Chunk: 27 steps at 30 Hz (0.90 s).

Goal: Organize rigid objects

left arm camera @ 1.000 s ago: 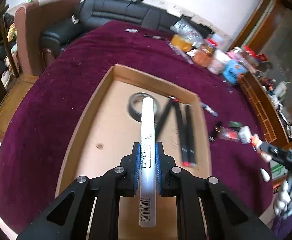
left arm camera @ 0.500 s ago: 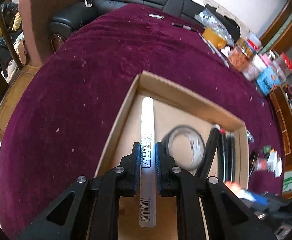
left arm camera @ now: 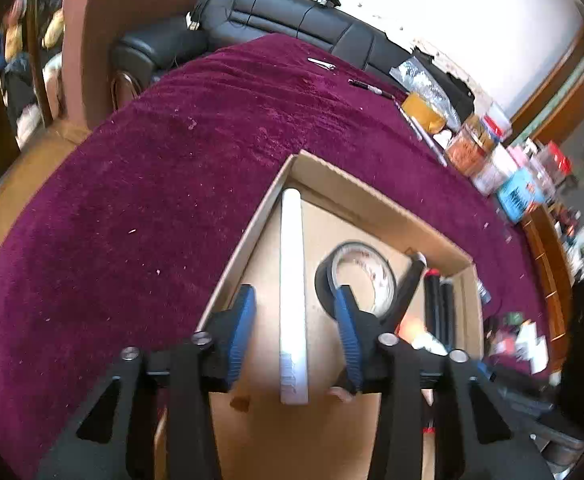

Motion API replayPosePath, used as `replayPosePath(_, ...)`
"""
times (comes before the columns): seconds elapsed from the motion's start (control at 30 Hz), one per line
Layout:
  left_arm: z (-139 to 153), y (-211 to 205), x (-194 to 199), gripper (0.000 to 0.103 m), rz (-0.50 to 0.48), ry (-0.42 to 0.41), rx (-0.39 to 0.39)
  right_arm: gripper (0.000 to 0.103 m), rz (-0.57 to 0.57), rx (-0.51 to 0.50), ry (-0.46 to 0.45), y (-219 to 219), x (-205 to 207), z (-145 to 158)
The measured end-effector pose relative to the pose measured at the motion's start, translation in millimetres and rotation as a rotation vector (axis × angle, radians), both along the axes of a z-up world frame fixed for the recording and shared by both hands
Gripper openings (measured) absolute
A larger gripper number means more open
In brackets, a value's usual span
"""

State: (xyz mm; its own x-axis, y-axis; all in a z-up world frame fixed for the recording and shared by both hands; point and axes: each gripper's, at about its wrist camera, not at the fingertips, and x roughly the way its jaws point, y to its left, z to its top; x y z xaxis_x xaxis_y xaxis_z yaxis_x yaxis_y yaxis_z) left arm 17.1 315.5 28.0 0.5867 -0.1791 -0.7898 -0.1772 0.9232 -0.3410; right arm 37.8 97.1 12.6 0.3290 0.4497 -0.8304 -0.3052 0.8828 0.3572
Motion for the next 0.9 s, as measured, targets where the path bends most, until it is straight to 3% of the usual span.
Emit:
replayPosePath(0.17,-0.9,-8.6,-6.7,0.045,0.027,0.024,0.072,0.025,-0.025,-0.07,-0.04,10.8,14.6,1.0)
replayPosePath(0.27,-1.7,-9.9,-12.8,0.049,0.044,0.025,0.084,0.026,-0.029,-0.04,-0.044,6.9,18.0,4.8)
replayPosePath(0.37,0.0,-9.3,-16.4,0.068,0.016,-0.009,0.013,0.026,-0.037,0.04,-0.074,-9.0,8.0,23.5)
replayPosePath(0.47,1.8,-3.1,-20.1,0.069,0.017,-0.025,-0.039,0.027,-0.032,0.092,-0.135,-40.6,-11.8,53.3)
replayPosePath(0.57,15.3,-3.0,-33.8,0.068,0.022,-0.069,-0.053,0.033,-0.073,0.092,-0.245,-98.4,-41.5,85.6)
replayPosePath(0.67,48.0,-18.7,-61.0,0.069,-0.012,-0.152,-0.066,0.061,-0.178,0.036,-0.395,-168.8,-72.5,109.6)
replayPosePath(0.73,74.5,-39.1,-81.6,0.073,-0.052,-0.222,-0.045,0.087,-0.272,-0.031,-0.483,-225.7,-93.1,109.7)
replayPosePath(0.77,90.5,-55.5,-94.0,0.079,-0.083,-0.266,-0.036,0.087,-0.299,-0.058,-0.484,-245.7,-95.0,105.2)
replayPosePath(0.8,98.6,-65.3,-100.2,0.096,-0.102,-0.292,-0.037,0.087,-0.351,-0.109,-0.457,-276.8,-98.7,94.7)
replayPosePath(0.87,108.5,-96.8,-113.1,0.102,-0.168,-0.33,-0.065,0.087,-0.446,-0.159,-0.375,-326.5,-103.2,70.6)
replayPosePath(0.9,105.4,-110.6,-114.0,0.102,-0.212,-0.295,-0.092,0.087,-0.483,-0.146,-0.318,-350.4,-105.8,58.0)
